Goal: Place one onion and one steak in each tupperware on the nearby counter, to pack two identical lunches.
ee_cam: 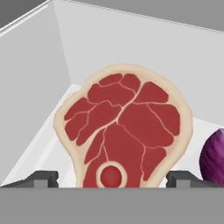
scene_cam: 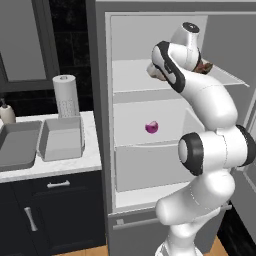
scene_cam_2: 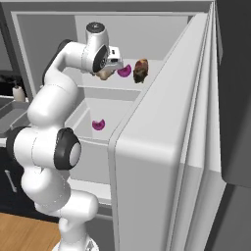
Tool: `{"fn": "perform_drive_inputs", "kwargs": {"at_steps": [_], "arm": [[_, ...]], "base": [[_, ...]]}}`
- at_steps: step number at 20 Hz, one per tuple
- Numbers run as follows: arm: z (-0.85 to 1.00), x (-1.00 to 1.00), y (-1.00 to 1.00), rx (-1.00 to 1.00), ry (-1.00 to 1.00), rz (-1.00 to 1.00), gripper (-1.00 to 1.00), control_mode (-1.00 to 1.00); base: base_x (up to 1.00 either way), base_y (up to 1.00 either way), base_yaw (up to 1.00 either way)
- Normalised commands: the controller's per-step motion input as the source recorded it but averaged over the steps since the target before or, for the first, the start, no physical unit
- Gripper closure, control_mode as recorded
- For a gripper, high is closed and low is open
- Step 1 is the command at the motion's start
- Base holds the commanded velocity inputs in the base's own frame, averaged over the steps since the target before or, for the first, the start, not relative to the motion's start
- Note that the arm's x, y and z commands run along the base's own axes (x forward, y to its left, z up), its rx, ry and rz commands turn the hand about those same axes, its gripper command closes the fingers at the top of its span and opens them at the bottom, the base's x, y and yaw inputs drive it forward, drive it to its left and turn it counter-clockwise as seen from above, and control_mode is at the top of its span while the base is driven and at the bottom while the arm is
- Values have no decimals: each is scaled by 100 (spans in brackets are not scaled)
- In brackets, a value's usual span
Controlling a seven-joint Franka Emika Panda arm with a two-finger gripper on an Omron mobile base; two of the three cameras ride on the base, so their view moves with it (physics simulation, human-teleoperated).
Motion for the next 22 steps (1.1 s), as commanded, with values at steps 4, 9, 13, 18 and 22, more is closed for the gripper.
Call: {"fn": "perform_drive_inputs", "kwargs": {"at_steps": [4,9,13,18,22], "arm": [[-7,0,0,0,0,0,100,-100],[-9,-1,0,0,1,0,100,-100],[-22,-66,-7,1,0,0,100,-100],[-6,-88,-21,4,0,0,100,-100],[1,-79,-1,0,0,1,100,-100]], "base": [[0,0,0],[0,0,0],[0,0,0],[0,0,0],[0,0,0]]}}
